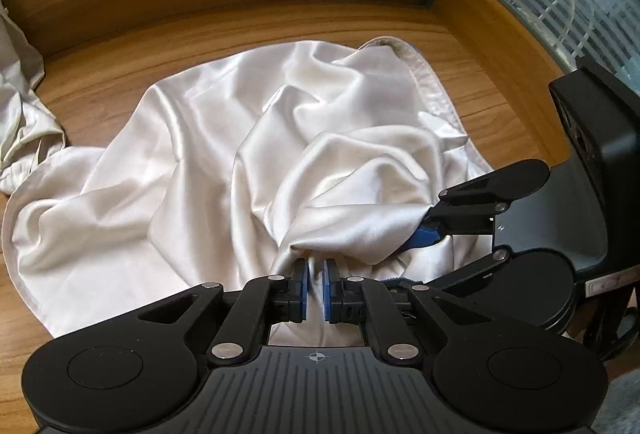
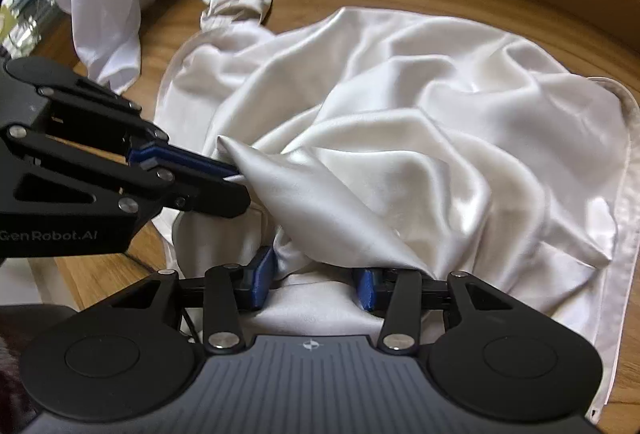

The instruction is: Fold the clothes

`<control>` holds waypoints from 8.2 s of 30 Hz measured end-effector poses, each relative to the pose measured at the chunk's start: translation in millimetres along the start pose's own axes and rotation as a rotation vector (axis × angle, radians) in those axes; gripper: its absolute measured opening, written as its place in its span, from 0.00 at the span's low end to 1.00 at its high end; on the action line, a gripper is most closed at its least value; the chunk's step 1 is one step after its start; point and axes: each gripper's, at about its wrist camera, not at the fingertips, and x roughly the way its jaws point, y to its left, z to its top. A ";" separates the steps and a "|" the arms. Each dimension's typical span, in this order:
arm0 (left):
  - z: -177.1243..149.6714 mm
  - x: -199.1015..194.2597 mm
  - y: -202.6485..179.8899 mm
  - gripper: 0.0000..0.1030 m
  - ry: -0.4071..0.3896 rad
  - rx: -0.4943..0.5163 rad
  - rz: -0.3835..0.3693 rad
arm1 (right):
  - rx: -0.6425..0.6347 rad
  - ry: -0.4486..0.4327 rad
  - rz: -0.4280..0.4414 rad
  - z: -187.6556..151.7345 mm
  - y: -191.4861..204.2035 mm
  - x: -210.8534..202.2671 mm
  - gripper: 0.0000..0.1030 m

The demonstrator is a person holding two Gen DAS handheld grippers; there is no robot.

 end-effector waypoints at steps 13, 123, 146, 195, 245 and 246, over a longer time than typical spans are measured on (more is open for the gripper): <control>-6.3 -44.3 -5.8 0.60 -0.140 0.138 -0.105 | 0.063 -0.132 0.041 7.0 1.7 -63.0 0.05; 43.5 -31.0 -49.3 0.02 -0.294 0.273 -0.071 | 0.493 -0.347 0.023 -53.1 -74.4 -140.0 0.22; 51.1 -27.7 -42.8 0.02 -0.193 0.227 -0.071 | 0.509 -0.321 0.137 -44.1 -47.8 -108.8 0.22; 7.2 -54.5 -27.3 0.05 -0.216 0.238 -0.071 | 0.460 -0.278 0.263 2.0 -44.3 -87.0 0.03; 20.6 10.1 -27.4 0.05 -0.185 0.196 0.068 | 0.428 -0.265 0.113 -20.7 -55.5 -90.4 0.02; 22.0 11.0 -27.8 0.05 -0.193 0.204 0.069 | 0.423 -0.260 0.097 -21.8 -55.6 -88.9 0.02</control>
